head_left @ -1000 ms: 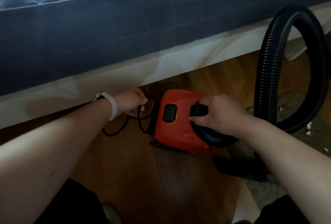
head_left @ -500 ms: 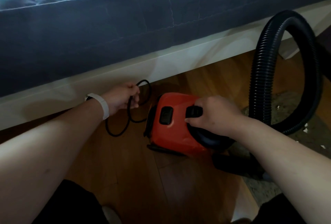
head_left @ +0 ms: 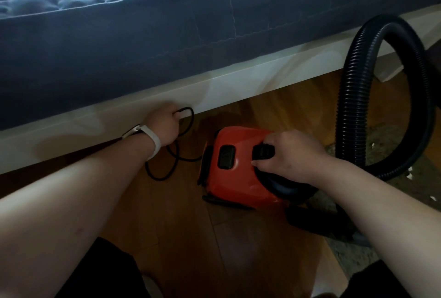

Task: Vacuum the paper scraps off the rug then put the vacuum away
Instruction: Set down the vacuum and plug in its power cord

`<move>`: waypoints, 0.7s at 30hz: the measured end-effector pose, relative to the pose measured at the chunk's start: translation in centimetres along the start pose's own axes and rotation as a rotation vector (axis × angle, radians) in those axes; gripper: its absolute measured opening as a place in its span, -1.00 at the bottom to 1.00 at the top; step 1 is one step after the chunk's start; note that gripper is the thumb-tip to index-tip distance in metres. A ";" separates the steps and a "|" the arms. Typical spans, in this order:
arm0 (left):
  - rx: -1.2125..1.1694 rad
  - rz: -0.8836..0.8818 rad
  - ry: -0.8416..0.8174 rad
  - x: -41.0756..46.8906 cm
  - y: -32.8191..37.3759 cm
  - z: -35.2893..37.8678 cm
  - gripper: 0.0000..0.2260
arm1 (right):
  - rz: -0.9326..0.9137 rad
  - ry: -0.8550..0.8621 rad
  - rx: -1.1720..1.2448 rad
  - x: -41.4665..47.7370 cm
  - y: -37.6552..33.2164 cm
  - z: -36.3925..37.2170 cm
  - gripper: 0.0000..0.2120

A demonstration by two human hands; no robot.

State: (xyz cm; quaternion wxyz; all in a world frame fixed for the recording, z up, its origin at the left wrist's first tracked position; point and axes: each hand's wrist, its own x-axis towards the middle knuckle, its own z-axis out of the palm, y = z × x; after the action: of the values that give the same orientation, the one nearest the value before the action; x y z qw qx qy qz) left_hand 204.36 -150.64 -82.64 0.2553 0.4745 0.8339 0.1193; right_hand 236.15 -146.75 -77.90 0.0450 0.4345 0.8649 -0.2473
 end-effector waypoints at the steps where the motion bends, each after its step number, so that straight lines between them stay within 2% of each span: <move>1: -0.015 0.025 0.048 -0.1 0.4 0.2 -0.79 | -0.009 0.001 0.003 0.0 0.0 0.0 -0.62; 7: -0.493 0.140 0.319 -1.1 3.7 -0.1 -0.77 | -0.050 0.021 0.005 -0.3 0.0 0.3 -0.53; 10: -0.710 0.195 0.308 -1.7 6.3 -1.7 -0.76 | -0.042 -0.012 0.038 -0.3 0.2 0.4 -0.64; 16: -0.962 0.352 0.082 -4.7 9.1 -6.3 -0.80 | 0.013 -0.044 0.039 0.1 0.8 0.9 -0.65; 19: -1.026 0.347 -0.236 -5.3 8.4 -8.8 -0.81 | 0.045 -0.033 0.079 0.4 1.0 0.8 -0.56; 21: -0.883 0.265 -0.485 -5.3 6.9 -9.7 -0.83 | 0.058 -0.001 0.089 0.5 1.1 0.8 -0.45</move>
State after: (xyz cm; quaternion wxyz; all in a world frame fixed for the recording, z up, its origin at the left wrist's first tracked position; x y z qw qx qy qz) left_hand 206.42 -151.14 -69.71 0.5997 0.4371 0.5538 0.3776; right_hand 236.64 -146.21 -79.17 0.0334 0.4606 0.8402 -0.2843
